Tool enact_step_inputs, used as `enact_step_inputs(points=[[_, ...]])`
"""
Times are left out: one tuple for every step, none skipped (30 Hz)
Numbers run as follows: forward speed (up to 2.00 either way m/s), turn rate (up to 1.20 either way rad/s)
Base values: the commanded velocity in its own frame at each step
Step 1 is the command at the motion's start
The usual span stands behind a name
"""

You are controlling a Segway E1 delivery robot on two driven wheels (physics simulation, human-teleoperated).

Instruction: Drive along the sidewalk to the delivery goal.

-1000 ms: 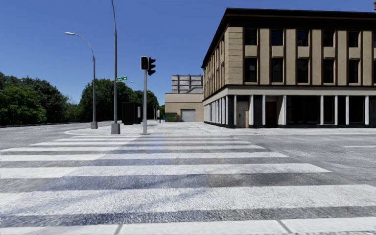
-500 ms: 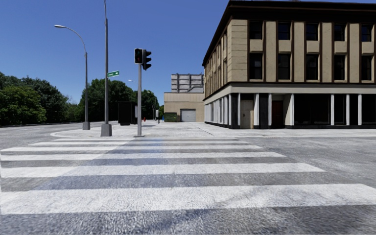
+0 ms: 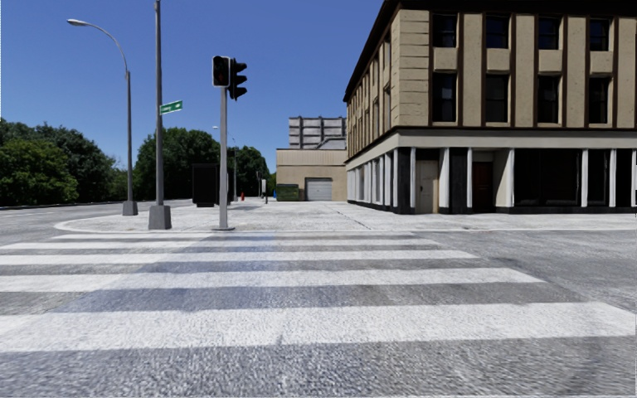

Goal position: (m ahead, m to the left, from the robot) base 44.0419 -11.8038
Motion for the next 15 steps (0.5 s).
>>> enact_step_inputs(points=[[2.00, 0.00], [2.00, 0.00], [2.00, 0.00], [2.00, 0.00], [2.00, 0.00], [2.00, 0.00], [2.00, 0.00], [2.00, 0.00], [2.00, 0.00], [2.00, 0.00], [2.00, 0.00], [2.00, 0.00], [2.00, 0.00], [2.00, 0.00], [2.00, 0.00]])
